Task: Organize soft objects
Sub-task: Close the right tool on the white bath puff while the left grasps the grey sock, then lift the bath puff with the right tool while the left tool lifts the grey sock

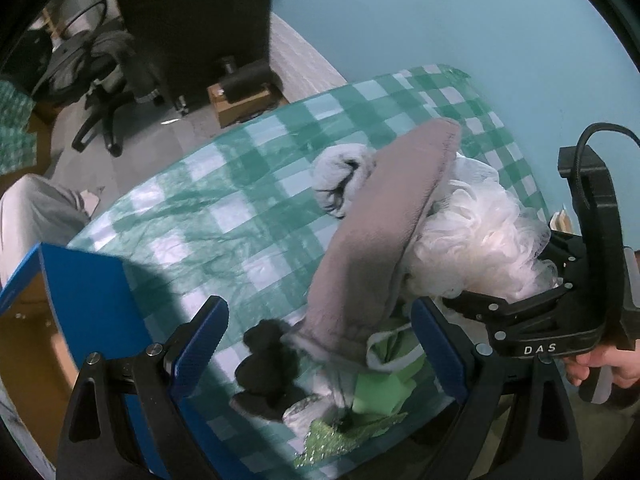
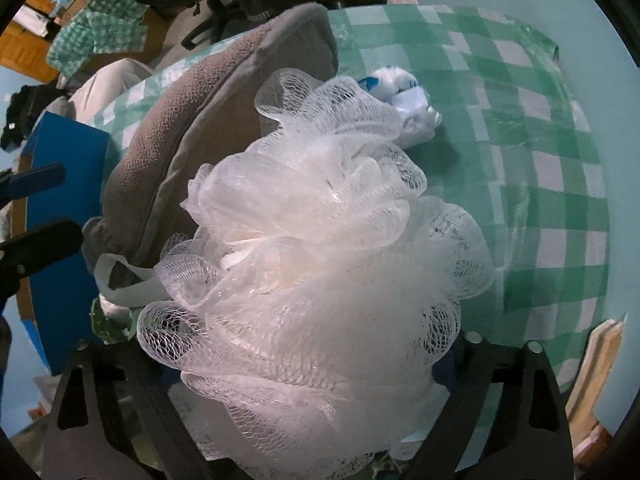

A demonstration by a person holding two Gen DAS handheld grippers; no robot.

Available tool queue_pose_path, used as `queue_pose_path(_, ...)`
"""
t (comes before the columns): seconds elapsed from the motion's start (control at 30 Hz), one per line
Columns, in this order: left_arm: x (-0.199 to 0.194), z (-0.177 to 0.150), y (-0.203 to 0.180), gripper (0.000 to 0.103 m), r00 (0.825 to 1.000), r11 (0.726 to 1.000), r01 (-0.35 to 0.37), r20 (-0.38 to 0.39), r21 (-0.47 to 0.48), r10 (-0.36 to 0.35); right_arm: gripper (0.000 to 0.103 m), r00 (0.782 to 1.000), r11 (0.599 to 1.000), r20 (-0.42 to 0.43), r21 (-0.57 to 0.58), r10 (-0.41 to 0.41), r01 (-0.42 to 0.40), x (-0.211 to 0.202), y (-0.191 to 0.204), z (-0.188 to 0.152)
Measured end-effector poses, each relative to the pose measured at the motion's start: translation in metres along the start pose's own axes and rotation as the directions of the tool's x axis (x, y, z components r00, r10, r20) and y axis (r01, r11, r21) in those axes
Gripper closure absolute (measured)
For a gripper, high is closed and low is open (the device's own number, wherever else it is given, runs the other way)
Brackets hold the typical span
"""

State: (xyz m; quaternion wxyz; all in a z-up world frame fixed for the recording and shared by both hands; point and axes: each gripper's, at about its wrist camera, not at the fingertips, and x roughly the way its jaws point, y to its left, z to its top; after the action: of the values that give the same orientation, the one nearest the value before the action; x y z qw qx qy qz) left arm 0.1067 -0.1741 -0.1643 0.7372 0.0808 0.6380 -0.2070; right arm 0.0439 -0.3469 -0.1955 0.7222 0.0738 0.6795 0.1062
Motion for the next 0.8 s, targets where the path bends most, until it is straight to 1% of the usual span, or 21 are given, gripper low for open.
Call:
queue_pose_path(0.07, 0.007, 0.004, -0.005, 0.009, 1.0, 1.0, -0.011, -0.014, 0.018, 0.012, 0.021, 1.0, 1.0, -0.006, 0.006, 0.023, -0.023, -0.002, -0.005, -0.002)
queue_pose_path(0.2, 0.025, 0.01, -0.013, 0.009, 0.998, 0.999, -0.001, -0.057, 0.035, 0.003, 0.032, 0.999, 0.999, -0.001, -0.005, 0.047, -0.047, -0.007, -0.009, -0.007)
queue_pose_path(0.43, 0.05, 0.017, -0.026, 0.009, 0.994, 0.998, 0.001, -0.108, 0.065, 0.006, 0.047, 0.999, 0.998, 0.019, -0.052, 0.045, -0.044, -0.017, -0.007, -0.014)
queue_pose_path(0.5, 0.054, 0.019, -0.026, 0.009, 0.993, 0.998, 0.009, -0.115, 0.062, -0.002, 0.049, 0.999, 0.998, 0.023, -0.055, 0.041, -0.039, -0.021, -0.011, -0.018)
queue_pose_path(0.53, 0.056, 0.019, -0.027, 0.013, 0.993, 0.998, 0.013, -0.119, 0.062, -0.006, 0.049, 0.999, 0.998, 0.024, -0.053, 0.039, -0.037, -0.022, -0.012, -0.019)
queue_pose_path(0.57, 0.057, 0.02, -0.028, 0.025, 0.992, 0.998, 0.019, -0.123, 0.063, -0.011, 0.05, 0.999, 0.998, 0.025, -0.049, 0.036, -0.035, -0.024, -0.014, -0.02)
queue_pose_path(0.6, 0.058, 0.02, -0.028, 0.033, 0.992, 0.998, 0.019, -0.129, 0.068, -0.01, 0.05, 0.999, 0.999, 0.027, -0.042, 0.033, -0.032, -0.027, -0.014, -0.022)
queue_pose_path(0.63, 0.06, 0.02, -0.029, 0.045, 0.99, 0.997, 0.013, -0.138, 0.073, -0.002, 0.05, 0.999, 0.999, 0.028, -0.039, 0.034, -0.033, -0.029, -0.017, -0.023)
queue_pose_path(0.67, 0.062, 0.02, -0.03, 0.051, 0.99, 0.997, 0.007, -0.142, 0.076, 0.004, 0.05, 0.999, 0.999, 0.033, -0.033, 0.033, -0.032, -0.033, -0.021, -0.026)
queue_pose_path(0.7, 0.063, 0.019, -0.031, 0.054, 0.99, 0.997, 0.008, -0.139, 0.08, 0.003, 0.051, 0.999, 0.999, 0.036, -0.03, 0.033, -0.032, -0.037, -0.024, -0.029)
queue_pose_path(0.77, 0.063, 0.018, -0.033, 0.067, 0.992, 0.997, 0.016, -0.129, 0.081, -0.005, 0.051, 0.999, 0.999, 0.042, -0.024, 0.027, -0.026, -0.043, -0.031, -0.033)
queue_pose_path(0.8, 0.061, 0.017, -0.033, 0.071, 0.992, 0.997, 0.02, -0.126, 0.081, -0.01, 0.051, 0.999, 0.999, 0.044, -0.022, 0.025, -0.024, -0.045, -0.033, -0.035)
